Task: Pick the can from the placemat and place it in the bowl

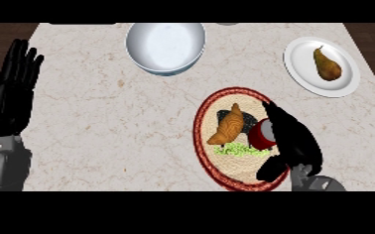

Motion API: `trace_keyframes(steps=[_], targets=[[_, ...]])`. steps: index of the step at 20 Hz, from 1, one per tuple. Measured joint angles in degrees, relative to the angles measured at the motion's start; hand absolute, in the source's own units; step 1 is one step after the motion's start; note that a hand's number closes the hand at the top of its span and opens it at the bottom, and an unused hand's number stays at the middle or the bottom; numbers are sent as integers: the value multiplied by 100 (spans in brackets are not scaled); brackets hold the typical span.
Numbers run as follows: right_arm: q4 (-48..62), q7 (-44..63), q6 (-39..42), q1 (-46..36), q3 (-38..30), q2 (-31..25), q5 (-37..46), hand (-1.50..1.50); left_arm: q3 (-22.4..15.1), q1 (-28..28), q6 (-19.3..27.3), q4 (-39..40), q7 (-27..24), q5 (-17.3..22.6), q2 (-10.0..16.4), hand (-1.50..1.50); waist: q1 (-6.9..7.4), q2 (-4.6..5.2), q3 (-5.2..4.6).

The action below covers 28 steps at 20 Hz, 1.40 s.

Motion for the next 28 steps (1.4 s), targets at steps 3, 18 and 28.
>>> trace_keyframes(steps=[3, 18, 28], targets=[[281, -103, -87, -28, -117, 43, 67, -150, 96, -57, -75, 107, -4, 27, 36, 0, -1, 2, 0], [1070, -1201, -1110, -104, -217, 14, 768, 150, 184, -121, -176, 228, -83, -79, -33, 0, -2, -25, -24], [2112, -2679, -530, -1088, -1260, -1372, 325, 150, 53, -302, -100, 225, -24, -173, -169, 0, 131, 56, 6]])
